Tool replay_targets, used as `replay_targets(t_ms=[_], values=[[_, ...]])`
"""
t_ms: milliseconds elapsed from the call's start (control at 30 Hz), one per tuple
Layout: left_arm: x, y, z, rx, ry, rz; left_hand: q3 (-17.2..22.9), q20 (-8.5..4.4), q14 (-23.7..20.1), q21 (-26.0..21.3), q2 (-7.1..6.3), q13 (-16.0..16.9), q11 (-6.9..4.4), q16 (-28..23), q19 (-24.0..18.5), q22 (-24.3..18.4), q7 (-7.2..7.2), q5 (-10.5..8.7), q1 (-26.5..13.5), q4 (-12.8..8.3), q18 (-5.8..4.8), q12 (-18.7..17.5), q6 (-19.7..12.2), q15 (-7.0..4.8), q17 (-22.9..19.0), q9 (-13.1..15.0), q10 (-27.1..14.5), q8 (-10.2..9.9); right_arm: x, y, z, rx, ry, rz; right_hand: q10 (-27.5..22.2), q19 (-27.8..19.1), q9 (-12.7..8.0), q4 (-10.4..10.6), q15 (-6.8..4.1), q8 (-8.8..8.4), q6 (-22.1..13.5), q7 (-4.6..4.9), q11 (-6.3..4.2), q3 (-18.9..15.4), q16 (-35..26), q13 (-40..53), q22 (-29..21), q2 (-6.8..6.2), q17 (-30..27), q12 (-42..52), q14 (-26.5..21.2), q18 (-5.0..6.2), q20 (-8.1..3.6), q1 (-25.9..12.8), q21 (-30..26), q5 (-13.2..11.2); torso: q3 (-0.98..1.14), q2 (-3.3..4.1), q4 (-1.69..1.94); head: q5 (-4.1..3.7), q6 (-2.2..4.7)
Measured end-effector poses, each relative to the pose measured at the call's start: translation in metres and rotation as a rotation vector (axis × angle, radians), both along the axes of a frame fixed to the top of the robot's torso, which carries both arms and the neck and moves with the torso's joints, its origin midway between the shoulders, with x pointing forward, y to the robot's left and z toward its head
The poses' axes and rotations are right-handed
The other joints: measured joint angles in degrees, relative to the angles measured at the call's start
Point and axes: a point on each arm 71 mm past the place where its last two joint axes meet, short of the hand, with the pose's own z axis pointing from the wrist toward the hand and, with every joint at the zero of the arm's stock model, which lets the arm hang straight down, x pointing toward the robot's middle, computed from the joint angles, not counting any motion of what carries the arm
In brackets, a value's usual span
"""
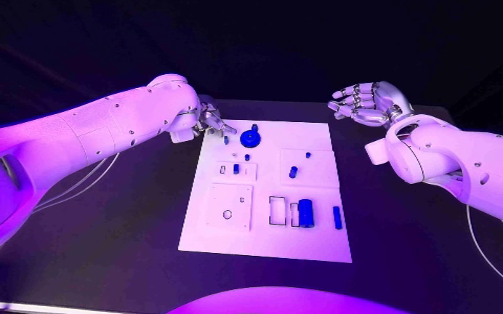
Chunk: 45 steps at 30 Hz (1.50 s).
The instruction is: Assemble the parts on the task board
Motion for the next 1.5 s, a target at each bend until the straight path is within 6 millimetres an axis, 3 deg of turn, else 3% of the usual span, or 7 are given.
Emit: replay_targets(t_ms=[267,667,1267,1500], values=[[-0.0003,-0.0009,-0.0023,0.0,0.008,-0.003,0.0,0.0,0.0,0.0,0.42,0.0,-0.21,0.0,0.0,0.1,-0.13,0.0,0.4,0.0,0.0,0.0,0.3,0.0,0.0,0.2,0.2,0.2,0.0001,0.0008,0.0,0.001,0.0,0.001,0.0,0.0,0.0,0.0,0.0,0.0,0.0,0.0,0.0,0.0,0.0,0.0,0.0,0.0,0.0,0.0,0.0,0.0,0.0,0.0,0.0,0.0,0.03,-0.01,-0.04,0.0,-0.08],[-0.0004,0.0004,-0.0048,0.004,0.016,-0.001,1.4,-0.21,0.0,0.2,2.34,0.1,-0.61,0.2,0.2,0.3,-0.64,0.0,2.7,-0.1,0.0,0.2,0.8,-0.42,0.0,1.4,0.6,1.3,0.0001,0.001,-0.0001,0.001,0.001,0.002,0.0,0.0,-0.1,0.0,0.0,0.0,0.0,0.0,0.0,0.0,0.0,-0.1,-0.2,0.31,-0.1,0.0,0.0,0.0,0.0,0.3,0.0,0.0,0.07,-0.04,-0.03,-0.07,-0.19],[-0.0015,-0.0004,-0.0092,0.008,0.032,-0.006,2.3,-0.41,-0.2,0.2,2.15,0.4,-0.92,0.2,0.4,0.6,-0.64,0.0,3.9,-0.2,0.0,0.5,0.8,-0.64,0.0,2.0,0.9,1.8,0.0,0.0009,-0.0001,0.001,0.001,0.002,0.0,0.0,0.0,0.0,0.0,0.0,0.0,0.0,0.0,0.0,0.0,-0.2,-0.3,0.3,-0.2,0.0,0.0,0.0,0.0,0.3,0.0,0.0,0.07,-0.02,0.03,-0.31,-0.37],[-0.0013,-0.0003,-0.0092,0.0,0.031,-0.004,8.5,-0.62,0.0,0.2,2.17,-0.2,-1.35,0.2,0.6,0.7,-1.26,-0.01,9.7,-0.3,0.0,0.5,0.5,-1.24,0.0,4.3,0.9,3.5,0.0001,0.0009,-0.0001,0.001,0.001,0.002,0.0,0.0,0.0,0.0,0.0,0.0,0.0,0.0,0.0,0.0,0.0,-0.2,-0.4,0.31,-0.3,0.0,0.0,0.0,0.0,0.3,0.0,0.0,0.06,-0.01,0.04,-0.32,-0.49]])
